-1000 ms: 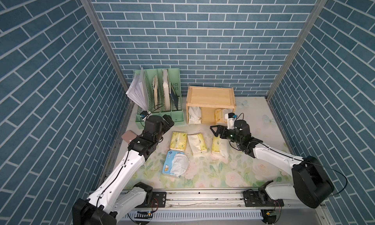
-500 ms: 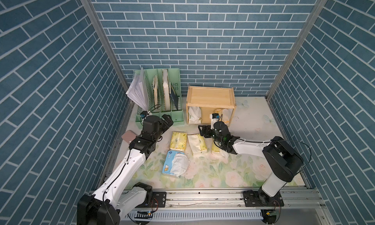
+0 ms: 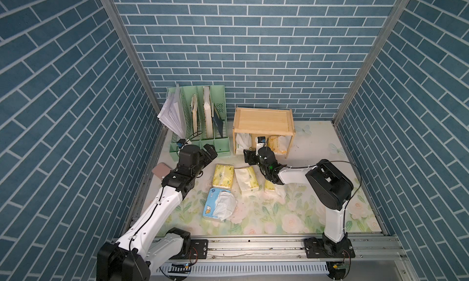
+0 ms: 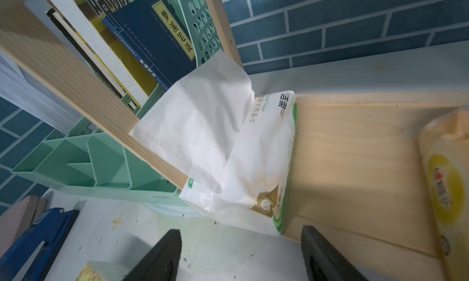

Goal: Remove the tissue boxes from the shelf
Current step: Pick up a box of tissues from the shelf.

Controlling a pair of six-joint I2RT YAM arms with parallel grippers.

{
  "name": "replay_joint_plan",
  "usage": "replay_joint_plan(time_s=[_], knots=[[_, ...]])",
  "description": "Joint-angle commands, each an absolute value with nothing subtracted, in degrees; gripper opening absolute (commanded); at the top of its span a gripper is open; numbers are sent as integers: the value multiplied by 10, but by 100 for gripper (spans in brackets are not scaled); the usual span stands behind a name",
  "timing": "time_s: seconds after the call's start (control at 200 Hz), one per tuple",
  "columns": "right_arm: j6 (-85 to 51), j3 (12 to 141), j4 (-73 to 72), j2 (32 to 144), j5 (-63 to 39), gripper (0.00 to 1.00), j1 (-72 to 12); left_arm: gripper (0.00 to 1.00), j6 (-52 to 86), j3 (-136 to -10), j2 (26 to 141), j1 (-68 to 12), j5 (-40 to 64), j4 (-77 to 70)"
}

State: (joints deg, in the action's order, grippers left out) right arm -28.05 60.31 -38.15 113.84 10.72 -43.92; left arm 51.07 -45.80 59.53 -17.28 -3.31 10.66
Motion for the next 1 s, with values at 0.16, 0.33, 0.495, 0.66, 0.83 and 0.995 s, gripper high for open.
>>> replay_joint_plan(time_s=[0.16,0.33,0.495,0.66,0.83,0.995], knots=[[-289,663,-387,1190,118,78,-425,100,501,-445,590,-169,-35,119],[-293,684,-379,1210,113,78,-418,100,504,-440,585,-169,-39,123],[-293,697,-365,1222,107,77,-418,100,503,-440,584,-169,-43,126],[-296,698,-355,1228,109,72,-418,100,505,-439,591,-169,-42,127],[-293,697,-353,1228,103,58,-417,100,506,-437,597,-169,-40,126],[-292,694,-351,1223,92,48,-418,100,505,-436,600,-169,-40,127]])
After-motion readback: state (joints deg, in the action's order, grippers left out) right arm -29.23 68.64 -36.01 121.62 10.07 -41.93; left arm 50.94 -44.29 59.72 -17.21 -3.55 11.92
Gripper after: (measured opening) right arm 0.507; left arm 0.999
